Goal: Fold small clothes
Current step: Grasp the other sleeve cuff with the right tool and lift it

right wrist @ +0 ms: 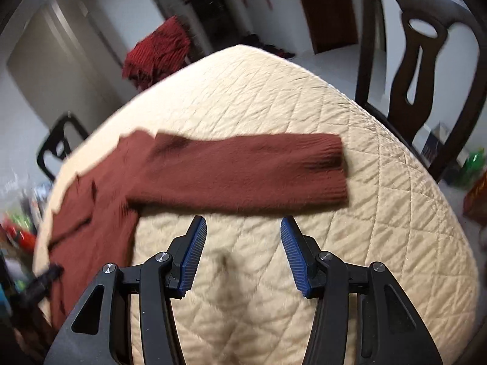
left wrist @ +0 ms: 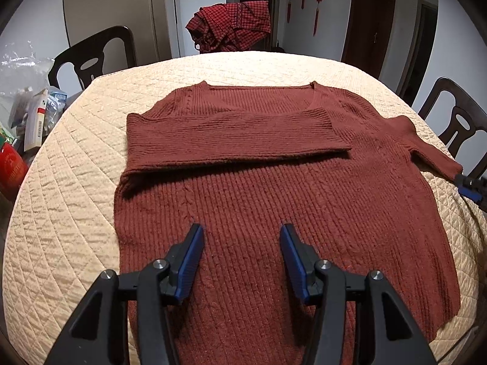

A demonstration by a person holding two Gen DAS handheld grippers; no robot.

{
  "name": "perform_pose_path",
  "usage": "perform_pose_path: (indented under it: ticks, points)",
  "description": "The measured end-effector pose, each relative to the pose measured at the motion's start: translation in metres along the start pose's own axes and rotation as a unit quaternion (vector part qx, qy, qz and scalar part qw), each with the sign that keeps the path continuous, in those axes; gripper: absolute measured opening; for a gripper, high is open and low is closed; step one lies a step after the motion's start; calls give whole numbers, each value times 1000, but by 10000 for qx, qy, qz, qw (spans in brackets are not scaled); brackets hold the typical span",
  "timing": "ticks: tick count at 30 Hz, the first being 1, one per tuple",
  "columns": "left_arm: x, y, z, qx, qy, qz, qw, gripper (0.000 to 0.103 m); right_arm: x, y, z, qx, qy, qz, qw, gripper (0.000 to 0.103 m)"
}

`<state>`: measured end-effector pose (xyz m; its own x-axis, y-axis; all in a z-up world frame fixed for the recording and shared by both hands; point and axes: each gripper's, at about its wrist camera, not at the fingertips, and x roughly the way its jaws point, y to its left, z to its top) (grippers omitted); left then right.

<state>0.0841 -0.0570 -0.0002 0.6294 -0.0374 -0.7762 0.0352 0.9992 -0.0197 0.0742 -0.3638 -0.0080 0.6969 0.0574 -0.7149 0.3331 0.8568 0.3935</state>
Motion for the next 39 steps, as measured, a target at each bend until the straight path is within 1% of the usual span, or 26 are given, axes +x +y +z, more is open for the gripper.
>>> perform_pose_path:
  ticks: [3,5,6,9,11,13,16,19,20,21,22,23,25,27,29,31,35,36,39]
  points:
    - [0,1,-1,-25,-4,-38,10000,58,2,-11,7,318,-154,35,9994,52]
    - [-1,2,-2,-38,-7,-52,10000,59,6,-17,12,634,-232,103,9977,52]
    - [-1,2,-2,-46,-10,-57,10000,59,5,-22,14,826,-345,173,9958,52]
    - [-1,3,-3,-52,-25,-68,10000,60,8,-29,21,1106,-452,181,9927,52]
    - [-1,4,-3,-63,-27,-89,9999,60,9,-29,23,1260,-493,104,9907,52]
    - [-1,7,-3,-87,-27,-124,9999,60,8,-27,26,1346,-550,-123,9893,52]
    - [-2,8,-3,-106,-33,-157,9998,61,5,-21,25,1264,-659,-769,9868,52]
    - [-1,7,-3,-81,-30,-188,9998,65,12,-12,29,915,-592,-1073,9882,52]
    - [-1,6,-3,-61,-25,-193,9998,66,13,-11,30,884,-587,-1112,9881,51]
    - [0,5,-3,-46,-23,-192,9998,66,15,-11,32,861,-588,-1168,9877,48]
    - [0,5,-3,-37,-23,-188,9998,66,16,-11,34,836,-584,-1236,9871,29]
    - [0,5,-2,-42,-24,-197,9998,66,17,-12,35,806,-588,-1407,9850,9]
    - [0,6,-2,-73,-30,-233,9997,66,20,-16,37,911,-563,-1255,9863,8]
    - [-1,6,-2,-87,-30,-252,9996,66,15,-13,39,839,-699,-1187,9869,8]
    - [0,6,-2,-86,-28,-251,9996,66,8,-4,41,680,-853,-980,9892,8]
    - [-1,6,-2,-90,-23,-252,9996,66,-3,13,47,464,-1075,-526,9917,8]
    - [-3,11,-1,-193,-7,-334,9993,66,-13,64,59,-183,-1163,374,9923,8]
    - [-4,13,0,-216,-4,-355,9991,66,-14,82,61,-397,-1142,577,9910,8]
    - [-9,18,2,-293,-70,-318,9990,66,-12,138,60,-1004,-1060,1220,9817,8]
